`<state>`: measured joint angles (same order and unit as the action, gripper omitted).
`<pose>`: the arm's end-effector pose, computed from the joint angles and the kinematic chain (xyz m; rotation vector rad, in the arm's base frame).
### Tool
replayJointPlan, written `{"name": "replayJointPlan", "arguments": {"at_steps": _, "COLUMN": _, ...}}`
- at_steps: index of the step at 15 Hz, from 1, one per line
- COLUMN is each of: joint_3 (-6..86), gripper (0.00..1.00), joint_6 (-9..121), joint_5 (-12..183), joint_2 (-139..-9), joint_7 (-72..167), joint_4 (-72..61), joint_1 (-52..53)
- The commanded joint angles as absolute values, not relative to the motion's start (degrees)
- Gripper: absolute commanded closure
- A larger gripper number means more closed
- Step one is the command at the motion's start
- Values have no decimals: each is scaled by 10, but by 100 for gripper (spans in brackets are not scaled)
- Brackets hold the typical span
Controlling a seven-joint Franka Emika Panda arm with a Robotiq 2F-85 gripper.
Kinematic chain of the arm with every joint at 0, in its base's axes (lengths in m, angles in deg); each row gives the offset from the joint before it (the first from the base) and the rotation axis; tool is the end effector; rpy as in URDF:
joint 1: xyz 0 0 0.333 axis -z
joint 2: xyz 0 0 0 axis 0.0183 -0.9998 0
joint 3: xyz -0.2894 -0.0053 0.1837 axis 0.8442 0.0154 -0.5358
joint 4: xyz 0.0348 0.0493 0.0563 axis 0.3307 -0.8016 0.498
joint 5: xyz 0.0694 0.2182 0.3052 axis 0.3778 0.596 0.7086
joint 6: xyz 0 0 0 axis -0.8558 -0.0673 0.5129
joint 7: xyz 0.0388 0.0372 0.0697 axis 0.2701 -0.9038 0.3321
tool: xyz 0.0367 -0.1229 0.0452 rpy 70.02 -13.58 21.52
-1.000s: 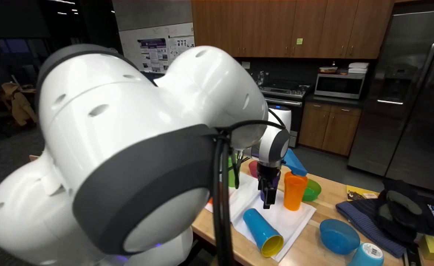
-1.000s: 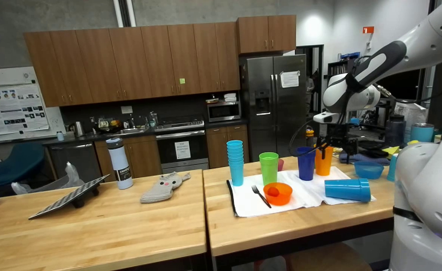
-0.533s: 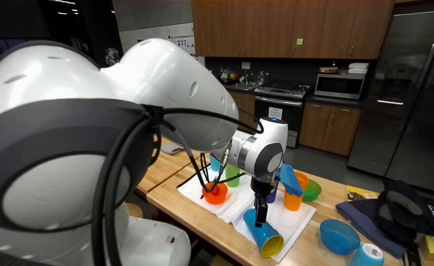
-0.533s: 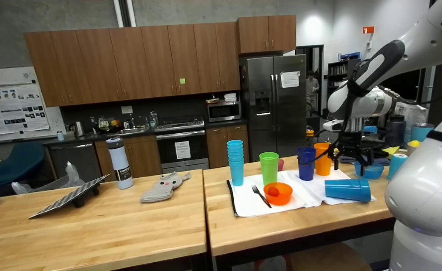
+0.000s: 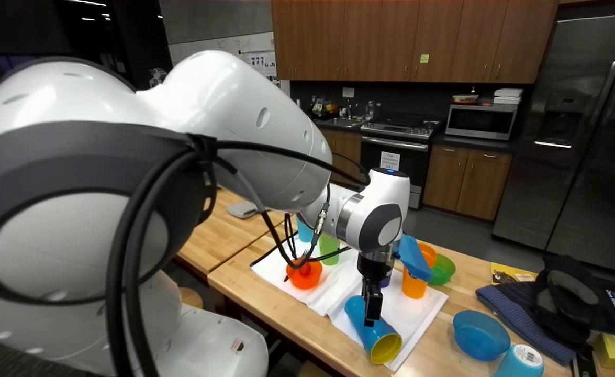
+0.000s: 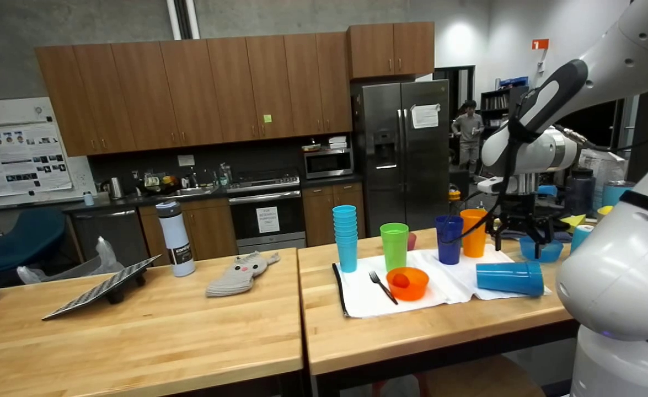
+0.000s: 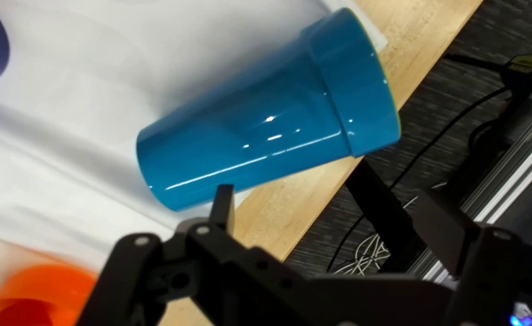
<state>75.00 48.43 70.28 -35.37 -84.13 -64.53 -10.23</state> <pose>0.3284 -0.1775 0.3375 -1.6629 -2.5545 0.0411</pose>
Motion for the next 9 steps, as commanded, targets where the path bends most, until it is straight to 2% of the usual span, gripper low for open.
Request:
{"name": "replayJointPlan", "arguments": {"at_steps": 1, "joint_3": 690, "gripper": 0, "joint_6": 498, "joint_5": 693, "joint_2": -382, "joint_7": -912, "joint_4": -656, "joint_1": -9}}
{"name": "replayJointPlan", "arguments": {"at_steps": 5, "joint_3": 648, "gripper": 0, "joint_6": 517, "joint_5": 614, "joint_2": -393, "joint_7": -964, "joint_4": -673, "joint_1": 98}}
{"name": "replayJointPlan", "arguments": {"at_steps": 9, "joint_3": 656, "gripper": 0, "joint_6": 631, "joint_5": 570, "joint_2": -394, "joint_7": -1024, "joint_4": -698, "joint_1": 173}}
